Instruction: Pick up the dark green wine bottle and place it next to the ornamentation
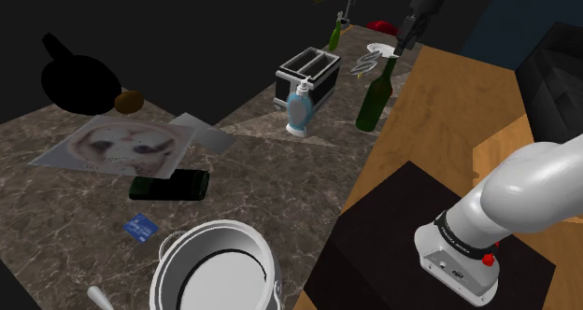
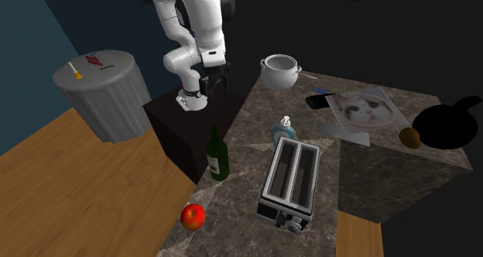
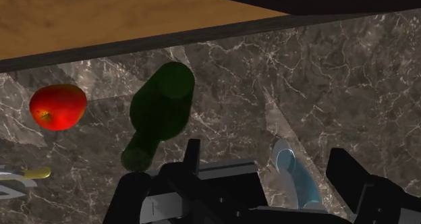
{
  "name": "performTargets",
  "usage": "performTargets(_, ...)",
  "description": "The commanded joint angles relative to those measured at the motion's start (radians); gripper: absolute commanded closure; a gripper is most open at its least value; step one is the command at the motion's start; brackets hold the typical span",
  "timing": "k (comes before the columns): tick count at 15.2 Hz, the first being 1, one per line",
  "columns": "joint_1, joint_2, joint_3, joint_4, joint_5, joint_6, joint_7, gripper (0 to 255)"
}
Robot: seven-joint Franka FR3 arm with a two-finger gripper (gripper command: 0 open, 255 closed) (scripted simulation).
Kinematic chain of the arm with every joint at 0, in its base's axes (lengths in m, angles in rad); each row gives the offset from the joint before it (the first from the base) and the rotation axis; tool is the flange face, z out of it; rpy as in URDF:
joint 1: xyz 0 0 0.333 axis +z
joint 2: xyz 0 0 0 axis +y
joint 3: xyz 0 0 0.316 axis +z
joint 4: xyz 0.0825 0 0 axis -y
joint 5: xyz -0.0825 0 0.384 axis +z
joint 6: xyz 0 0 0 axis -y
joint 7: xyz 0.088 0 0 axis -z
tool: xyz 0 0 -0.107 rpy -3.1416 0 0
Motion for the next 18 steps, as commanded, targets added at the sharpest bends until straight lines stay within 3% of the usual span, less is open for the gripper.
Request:
performTargets(1, -0.002, 0.073, -0.026, 0.044, 0.002, 0.021, -0.044, 0)
performTargets(9, -0.033, 0.384, -0.105, 0.278, 0.06, 0.055, -0.219, 0)
performTargets(18, -0.035, 0.396, -0.104, 0.189, 0.065, 0.154, -0.223, 0)
